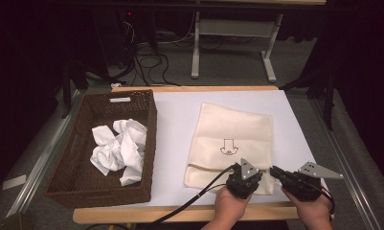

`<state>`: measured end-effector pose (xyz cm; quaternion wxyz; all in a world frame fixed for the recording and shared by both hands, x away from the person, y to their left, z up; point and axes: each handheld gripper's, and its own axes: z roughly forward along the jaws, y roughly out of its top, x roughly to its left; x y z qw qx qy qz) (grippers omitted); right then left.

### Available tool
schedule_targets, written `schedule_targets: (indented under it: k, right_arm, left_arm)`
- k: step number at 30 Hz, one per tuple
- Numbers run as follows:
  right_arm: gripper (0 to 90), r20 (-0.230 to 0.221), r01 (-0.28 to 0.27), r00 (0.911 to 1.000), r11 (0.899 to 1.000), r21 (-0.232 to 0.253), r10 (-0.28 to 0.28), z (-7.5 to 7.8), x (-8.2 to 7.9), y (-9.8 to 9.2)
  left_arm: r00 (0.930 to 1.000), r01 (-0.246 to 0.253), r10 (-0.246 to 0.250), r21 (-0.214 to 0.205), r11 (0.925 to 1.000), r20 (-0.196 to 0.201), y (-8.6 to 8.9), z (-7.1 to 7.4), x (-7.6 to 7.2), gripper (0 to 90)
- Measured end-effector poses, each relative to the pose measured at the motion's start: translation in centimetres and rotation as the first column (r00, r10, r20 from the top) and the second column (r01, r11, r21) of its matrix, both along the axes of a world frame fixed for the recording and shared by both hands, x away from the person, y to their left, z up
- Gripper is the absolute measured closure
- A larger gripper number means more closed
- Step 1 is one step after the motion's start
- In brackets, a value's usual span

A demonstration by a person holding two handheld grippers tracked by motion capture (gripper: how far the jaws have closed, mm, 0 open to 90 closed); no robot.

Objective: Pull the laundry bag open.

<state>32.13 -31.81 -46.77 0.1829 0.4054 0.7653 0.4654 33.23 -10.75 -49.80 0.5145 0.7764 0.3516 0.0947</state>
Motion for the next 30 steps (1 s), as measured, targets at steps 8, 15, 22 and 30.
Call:
schedule_targets:
  k: [8, 15, 22, 30]
  right_arm:
    - [85.7, -0.001, 0.003, 1.0000, 1.000, 0.002, -0.003, 0.00, 0.01, 0.00]
    - [85.7, 0.002, -0.006, 1.0000, 1.000, 0.001, 0.006, 0.02, -0.05, 0.12]
    - [85.5, 0.014, -0.010, 0.9998, 1.000, -0.009, 0.010, 0.01, -0.14, 0.15]
    - [85.8, 0.005, -0.008, 1.0000, 1.000, -0.027, 0.008, -0.09, -0.01, 0.10]
  left_arm:
    - [1.0000, -0.009, 0.009, -0.017, 0.9998, -0.003, -0.05, 0.03, 0.06, 86.0]
    - [0.9999, -0.015, 0.014, -0.031, 0.9994, -0.007, -0.30, -0.11, 0.18, 85.9]
    - [0.9998, -0.013, 0.014, -0.017, 0.9998, 0.015, -0.27, -0.01, 0.03, 87.3]
    - [0.9999, -0.015, 0.015, -0.020, 0.9997, -0.002, 0.02, -0.04, 0.02, 87.3]
